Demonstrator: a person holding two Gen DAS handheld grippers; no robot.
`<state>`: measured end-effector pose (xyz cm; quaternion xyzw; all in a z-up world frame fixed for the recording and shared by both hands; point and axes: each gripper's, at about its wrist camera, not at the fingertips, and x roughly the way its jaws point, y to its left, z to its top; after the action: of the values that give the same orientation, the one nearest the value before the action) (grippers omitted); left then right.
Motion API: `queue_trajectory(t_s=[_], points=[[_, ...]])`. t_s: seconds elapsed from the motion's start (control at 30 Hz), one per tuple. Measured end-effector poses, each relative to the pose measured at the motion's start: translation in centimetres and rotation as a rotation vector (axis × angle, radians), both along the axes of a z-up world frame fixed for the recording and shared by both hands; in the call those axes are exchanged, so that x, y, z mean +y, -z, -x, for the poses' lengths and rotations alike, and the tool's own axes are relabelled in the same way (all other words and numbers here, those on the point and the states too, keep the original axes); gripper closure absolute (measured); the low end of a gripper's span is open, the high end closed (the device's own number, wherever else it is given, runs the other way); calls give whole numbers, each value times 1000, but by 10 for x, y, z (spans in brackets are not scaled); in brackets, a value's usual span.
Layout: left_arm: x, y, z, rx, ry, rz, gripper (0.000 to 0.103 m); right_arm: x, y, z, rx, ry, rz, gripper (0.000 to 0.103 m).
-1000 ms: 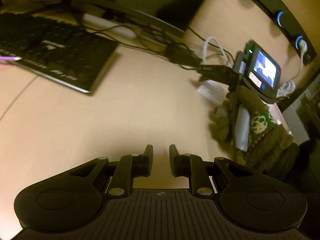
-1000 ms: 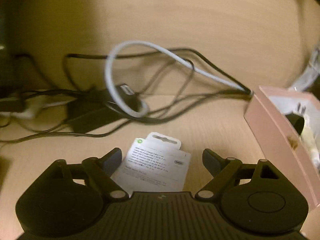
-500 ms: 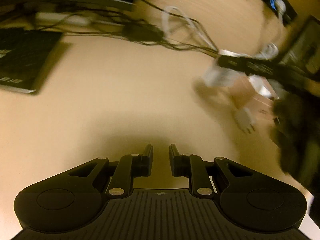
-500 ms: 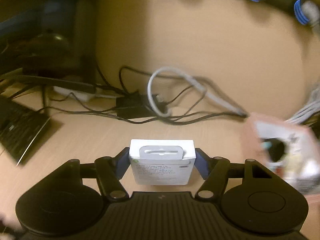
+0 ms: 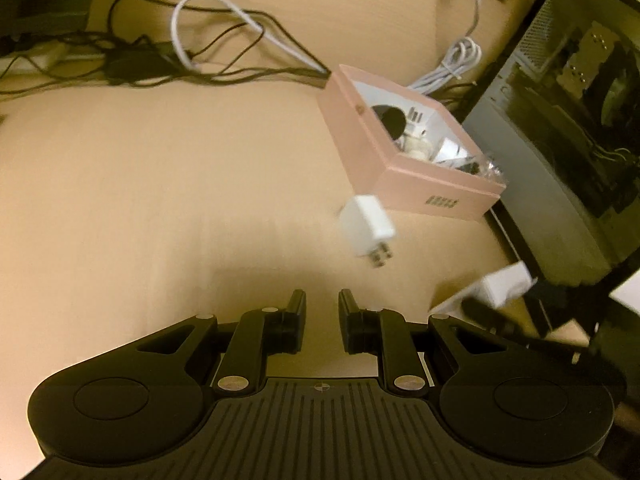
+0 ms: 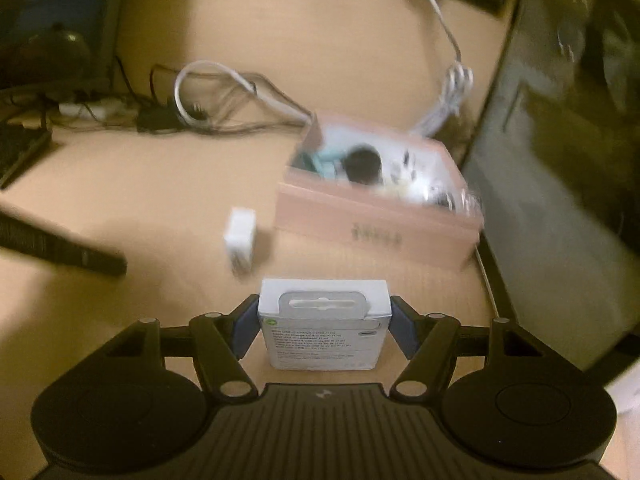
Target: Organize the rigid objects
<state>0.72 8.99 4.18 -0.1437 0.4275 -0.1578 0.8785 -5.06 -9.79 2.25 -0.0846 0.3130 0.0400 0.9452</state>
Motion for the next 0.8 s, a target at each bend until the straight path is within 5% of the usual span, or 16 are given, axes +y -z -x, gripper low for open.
queue_trajectory(t_s=[0.27,0.5,0.8], points=[[-42,-18,-22,-48,-98,-7,84,-20,6,22,-38,-122,-13,34],[-76,-9,-65,16,-135,-141,82,-43,19,32,78,-190,-55,33],[-90,-5,-70,-18,-92,-197,72,-57,36,34,112,-149,-90,16]])
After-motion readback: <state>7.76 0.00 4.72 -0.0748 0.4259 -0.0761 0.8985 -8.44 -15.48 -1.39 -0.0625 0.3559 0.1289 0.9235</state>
